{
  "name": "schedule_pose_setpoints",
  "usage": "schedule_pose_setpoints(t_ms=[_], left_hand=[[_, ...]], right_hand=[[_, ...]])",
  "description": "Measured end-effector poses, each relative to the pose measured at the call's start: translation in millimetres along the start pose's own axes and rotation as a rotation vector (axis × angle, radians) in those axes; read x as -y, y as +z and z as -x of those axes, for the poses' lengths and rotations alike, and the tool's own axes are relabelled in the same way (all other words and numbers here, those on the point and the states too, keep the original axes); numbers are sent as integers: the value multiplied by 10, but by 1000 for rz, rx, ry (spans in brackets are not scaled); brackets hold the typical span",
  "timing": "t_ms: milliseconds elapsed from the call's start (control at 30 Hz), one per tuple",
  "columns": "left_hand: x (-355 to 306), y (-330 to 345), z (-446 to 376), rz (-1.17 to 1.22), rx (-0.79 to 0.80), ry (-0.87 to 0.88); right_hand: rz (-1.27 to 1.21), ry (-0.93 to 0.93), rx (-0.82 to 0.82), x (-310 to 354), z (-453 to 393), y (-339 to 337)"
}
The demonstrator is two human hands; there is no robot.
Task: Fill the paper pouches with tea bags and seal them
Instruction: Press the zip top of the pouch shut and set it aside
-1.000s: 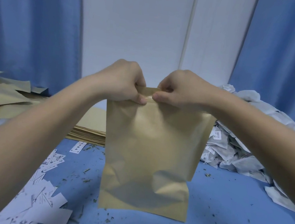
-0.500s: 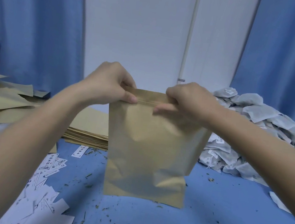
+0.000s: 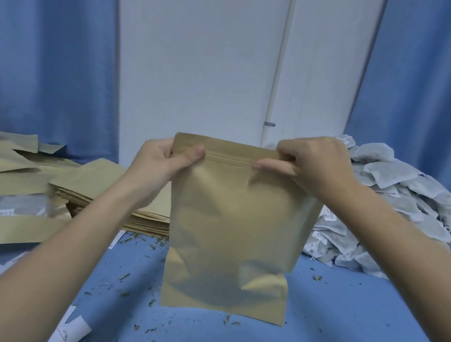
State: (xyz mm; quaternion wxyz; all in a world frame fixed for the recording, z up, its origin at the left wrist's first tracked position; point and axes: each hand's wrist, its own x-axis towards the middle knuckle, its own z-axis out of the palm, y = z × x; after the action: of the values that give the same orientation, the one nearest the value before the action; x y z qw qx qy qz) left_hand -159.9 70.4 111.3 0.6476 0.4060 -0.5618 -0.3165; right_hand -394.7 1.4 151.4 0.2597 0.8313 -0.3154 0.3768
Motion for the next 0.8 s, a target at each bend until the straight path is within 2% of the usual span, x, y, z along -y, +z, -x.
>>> schedule_pose_setpoints(t_ms=[100, 200, 267, 333, 400, 467, 500, 567, 633, 667, 700, 800], left_hand=[[51, 18, -53, 25, -100, 61], [99, 24, -60, 25, -106, 96], [184, -34, -32, 61, -45, 99], [366, -105, 51, 55, 94, -8], [607, -99, 186, -83, 217, -198], [783, -43, 274, -79, 146, -277], [839, -44, 283, -16, 73, -271], [846, -71, 262, 124, -11, -242], [776, -91, 238, 210, -36, -249], [737, -88, 221, 238, -47, -265], [703, -84, 201, 252, -55, -289], [585, -164, 207, 276, 2, -417]], right_hand=[[12, 160, 30, -113, 62, 52], [-15, 195, -54, -140, 110, 148], [-171, 273, -130, -166, 127, 217], [-462, 431, -239, -190, 175, 269], [-684, 612, -334, -161, 249, 331], [-868, 782, -346, -126, 350, 416], [-1024, 837, -284, -112, 425, 441], [-1307, 821, 13, -131, 643, 522], [-1404, 755, 347, -95, 876, 609], [-1438, 757, 440, -64, 969, 649], [-1479, 787, 465, -16, 1036, 678], [-1566, 915, 342, 149, 1088, 749]])
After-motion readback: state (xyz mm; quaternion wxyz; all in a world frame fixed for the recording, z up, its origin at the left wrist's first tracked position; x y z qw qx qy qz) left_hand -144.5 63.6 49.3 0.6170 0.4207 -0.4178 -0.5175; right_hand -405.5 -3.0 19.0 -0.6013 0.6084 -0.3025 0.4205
